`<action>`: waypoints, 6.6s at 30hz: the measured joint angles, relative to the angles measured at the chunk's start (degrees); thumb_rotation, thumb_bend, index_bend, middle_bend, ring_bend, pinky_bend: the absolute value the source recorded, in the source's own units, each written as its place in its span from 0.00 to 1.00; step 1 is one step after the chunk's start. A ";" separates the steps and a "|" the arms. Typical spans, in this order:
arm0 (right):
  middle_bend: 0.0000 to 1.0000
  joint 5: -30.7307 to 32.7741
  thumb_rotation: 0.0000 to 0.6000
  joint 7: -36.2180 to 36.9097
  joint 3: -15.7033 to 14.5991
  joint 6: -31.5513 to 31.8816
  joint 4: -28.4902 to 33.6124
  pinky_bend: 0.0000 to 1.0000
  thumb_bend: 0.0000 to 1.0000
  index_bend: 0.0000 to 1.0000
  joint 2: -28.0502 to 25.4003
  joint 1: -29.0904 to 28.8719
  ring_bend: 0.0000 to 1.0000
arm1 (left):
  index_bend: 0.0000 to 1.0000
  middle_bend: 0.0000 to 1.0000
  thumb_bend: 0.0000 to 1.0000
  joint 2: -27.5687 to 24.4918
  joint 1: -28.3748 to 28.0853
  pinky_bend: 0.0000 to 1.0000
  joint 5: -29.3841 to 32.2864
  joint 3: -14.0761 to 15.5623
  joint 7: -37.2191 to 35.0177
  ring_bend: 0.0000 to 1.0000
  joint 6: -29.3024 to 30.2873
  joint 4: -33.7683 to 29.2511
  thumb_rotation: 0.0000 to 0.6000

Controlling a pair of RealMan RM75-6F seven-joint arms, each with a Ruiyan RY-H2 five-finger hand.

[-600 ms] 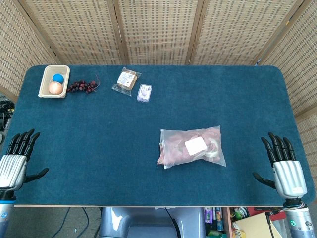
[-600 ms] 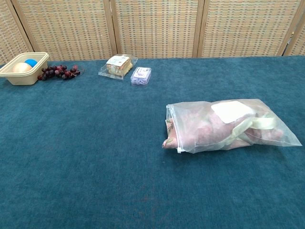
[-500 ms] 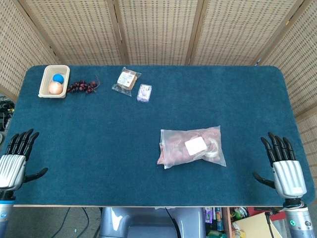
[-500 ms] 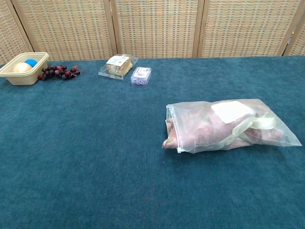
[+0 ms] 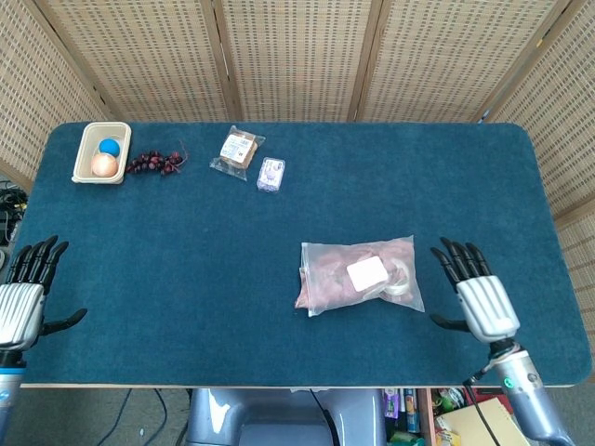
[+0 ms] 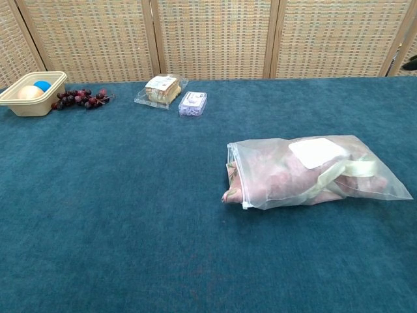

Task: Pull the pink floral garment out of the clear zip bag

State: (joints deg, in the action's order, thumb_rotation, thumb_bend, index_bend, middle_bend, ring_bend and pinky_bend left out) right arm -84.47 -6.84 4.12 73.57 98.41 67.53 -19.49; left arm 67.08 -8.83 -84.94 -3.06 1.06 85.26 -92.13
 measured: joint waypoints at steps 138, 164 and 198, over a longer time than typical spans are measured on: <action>0.55 5.88 1.00 1.79 6.59 -20.55 -18.06 0.65 0.39 0.57 23.18 -33.00 0.58 | 0.67 0.00 0.41 13.54 -38.46 0.00 6.49 -5.35 -7.48 0.00 -36.56 8.34 1.00; 0.63 -6.47 1.00 0.76 -0.63 -11.88 -16.73 0.74 0.00 0.15 16.11 -27.52 0.63 | 0.67 0.00 0.42 12.48 -38.18 0.00 12.29 -7.00 -5.14 0.00 -37.48 11.90 1.00; 0.85 -34.50 1.00 -2.10 -12.97 -4.90 -42.46 1.00 0.22 0.25 29.38 -30.40 0.86 | 0.67 0.00 0.43 11.40 -38.41 0.00 15.29 -7.65 -1.77 0.00 -37.40 7.62 1.00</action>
State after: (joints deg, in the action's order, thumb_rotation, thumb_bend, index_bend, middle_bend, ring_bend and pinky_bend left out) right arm -118.97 -8.94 -8.85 68.67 55.96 96.92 -49.89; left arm 78.48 -47.23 -69.65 -10.71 -0.71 47.85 -84.51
